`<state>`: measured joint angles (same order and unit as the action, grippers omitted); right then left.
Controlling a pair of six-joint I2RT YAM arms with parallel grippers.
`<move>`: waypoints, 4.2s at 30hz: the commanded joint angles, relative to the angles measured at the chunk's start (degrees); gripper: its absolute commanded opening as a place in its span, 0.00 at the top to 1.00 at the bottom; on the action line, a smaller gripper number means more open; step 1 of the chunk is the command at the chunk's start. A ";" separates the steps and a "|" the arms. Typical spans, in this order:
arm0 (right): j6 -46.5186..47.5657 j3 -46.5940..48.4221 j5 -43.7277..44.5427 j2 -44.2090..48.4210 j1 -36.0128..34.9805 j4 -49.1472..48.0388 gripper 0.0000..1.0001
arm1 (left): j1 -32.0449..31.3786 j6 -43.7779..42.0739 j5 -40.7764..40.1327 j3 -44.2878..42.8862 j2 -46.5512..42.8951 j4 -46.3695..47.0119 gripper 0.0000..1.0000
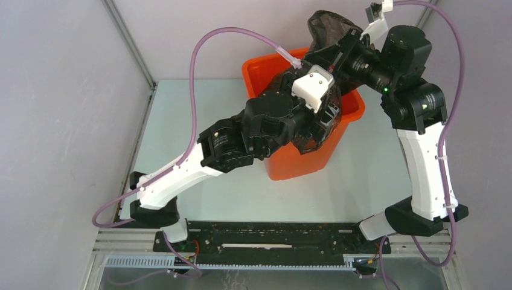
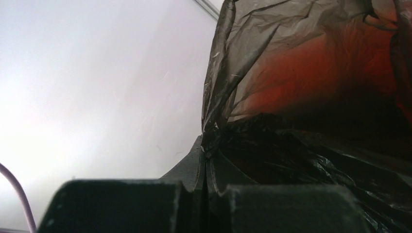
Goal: Put the trash bags into the trash bin
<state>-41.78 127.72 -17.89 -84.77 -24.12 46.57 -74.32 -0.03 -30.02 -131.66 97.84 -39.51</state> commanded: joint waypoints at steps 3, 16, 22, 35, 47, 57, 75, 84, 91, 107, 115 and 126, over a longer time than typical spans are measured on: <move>6.83 3.26 2.93 2.62 -1.54 -0.19 1.00 | 0.66 -4.50 -3.47 2.81 -3.74 6.52 0.22; 12.79 5.17 6.09 2.13 -6.63 -0.01 1.00 | 3.05 -0.87 7.49 1.85 -3.09 3.37 0.03; 13.11 4.30 8.44 2.44 -8.13 -1.50 1.00 | 3.05 -1.15 5.23 1.79 -3.62 2.68 0.32; 17.30 -1.56 9.97 9.00 -6.63 2.91 0.12 | 7.38 11.79 5.05 8.60 -11.34 4.88 1.00; 16.37 -13.85 1.75 19.91 4.46 5.26 0.22 | 18.51 33.55 19.28 33.86 -28.06 23.18 1.00; 12.13 -20.45 -6.17 19.58 5.02 -0.67 0.26 | 20.32 37.57 21.71 37.26 -30.29 25.28 1.00; 14.82 -28.05 -2.08 22.69 6.43 -2.01 0.10 | 26.97 40.08 25.81 37.59 -32.76 24.19 1.00; 12.08 -27.91 -10.03 26.42 15.08 1.00 0.09 | 30.39 41.77 29.14 38.14 -33.45 23.44 1.00; 4.49 -34.16 -16.21 25.41 18.05 -8.55 0.14 | 31.49 42.61 31.55 38.30 -33.07 23.11 1.00; 7.27 -45.37 -16.68 38.08 18.17 6.71 1.00 | 37.06 54.41 29.37 54.21 -40.02 23.05 1.00; 6.74 -46.86 -14.53 38.87 18.05 -1.82 0.56 | 37.06 57.43 29.30 60.64 -45.30 24.48 1.00; 8.30 -44.02 -11.45 27.27 14.65 -19.67 0.12 | 37.61 55.48 32.03 56.51 -42.85 23.70 1.00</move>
<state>-36.10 80.90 -30.94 -54.08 -8.14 34.79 -37.41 56.07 0.25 -71.70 53.76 -16.93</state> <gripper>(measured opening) 0.868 0.008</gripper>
